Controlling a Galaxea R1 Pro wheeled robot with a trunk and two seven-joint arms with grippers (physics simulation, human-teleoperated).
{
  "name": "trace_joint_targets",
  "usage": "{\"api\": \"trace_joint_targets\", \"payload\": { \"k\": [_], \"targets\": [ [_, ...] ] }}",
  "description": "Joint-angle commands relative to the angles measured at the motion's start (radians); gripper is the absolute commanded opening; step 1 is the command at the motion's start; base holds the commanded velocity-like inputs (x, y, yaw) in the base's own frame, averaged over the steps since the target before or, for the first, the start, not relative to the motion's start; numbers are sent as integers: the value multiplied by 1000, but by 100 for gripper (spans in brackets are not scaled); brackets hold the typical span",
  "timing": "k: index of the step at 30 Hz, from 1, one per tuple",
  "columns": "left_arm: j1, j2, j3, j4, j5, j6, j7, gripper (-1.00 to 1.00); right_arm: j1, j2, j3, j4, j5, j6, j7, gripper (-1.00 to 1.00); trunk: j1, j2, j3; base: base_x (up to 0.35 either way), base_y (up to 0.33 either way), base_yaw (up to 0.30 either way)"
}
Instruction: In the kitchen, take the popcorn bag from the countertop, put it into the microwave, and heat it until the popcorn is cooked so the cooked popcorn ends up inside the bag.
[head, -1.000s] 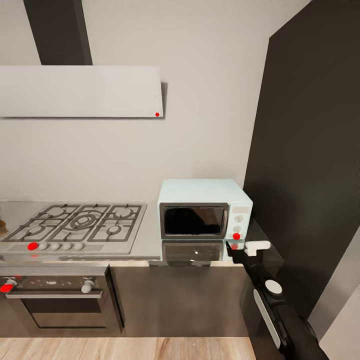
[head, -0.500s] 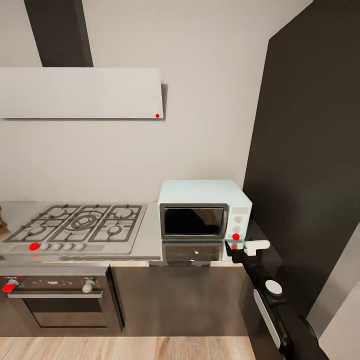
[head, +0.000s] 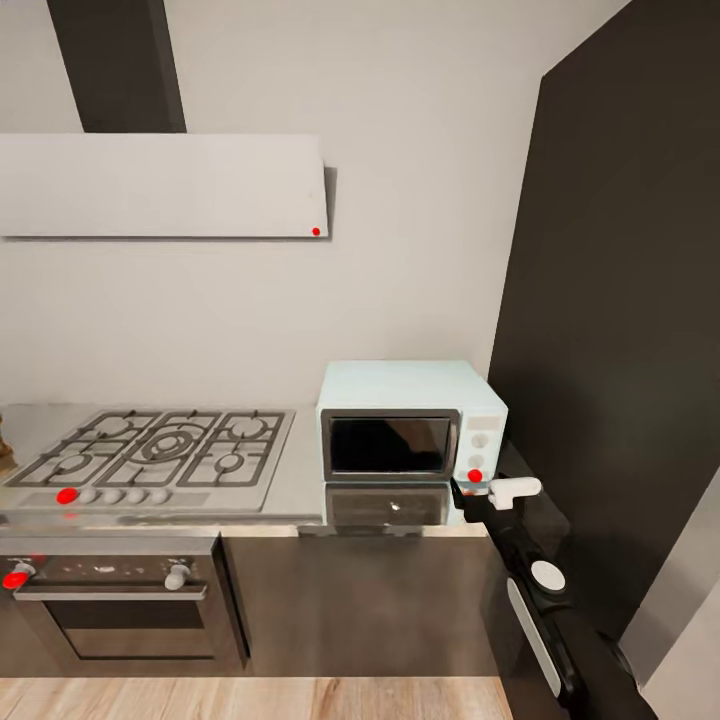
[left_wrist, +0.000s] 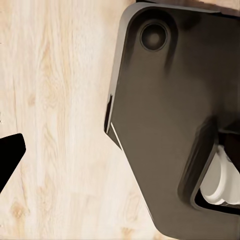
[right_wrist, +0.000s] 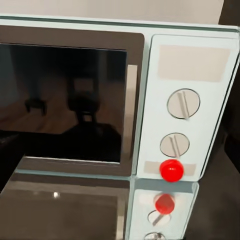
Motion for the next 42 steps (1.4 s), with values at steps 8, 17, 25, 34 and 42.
{"api": "trace_joint_targets", "payload": {
  "k": [8, 17, 25, 34, 42],
  "targets": [
    [0, -10, 4, 0, 1, 0, -1, 100, 0, -1, -7, 26, 0, -5, 2, 100, 1, -1, 0, 293, 115, 0],
    [0, -12, 4, 0, 1, 0, -1, 100, 0, -1, -22, 138, 0, -192, 2, 100, 1, -1, 0, 96, 14, 0],
    [0, -12, 4, 0, 1, 0, -1, 100, 0, -1, -29, 146, -2, -207, 0, 100, 1, -1, 0, 1, 0, 0],
    [0, -10, 4, 0, 1, 0, -1, 100, 0, -1, -30, 154, -2, -208, 0, 100, 1, -1, 0, 91, 0, 0],
    [0, -11, 4, 0, 1, 0, -1, 100, 0, -1, -30, 216, -2, -256, -1, 100, 1, -1, 0, 95, 0, 0]
  ]
}}
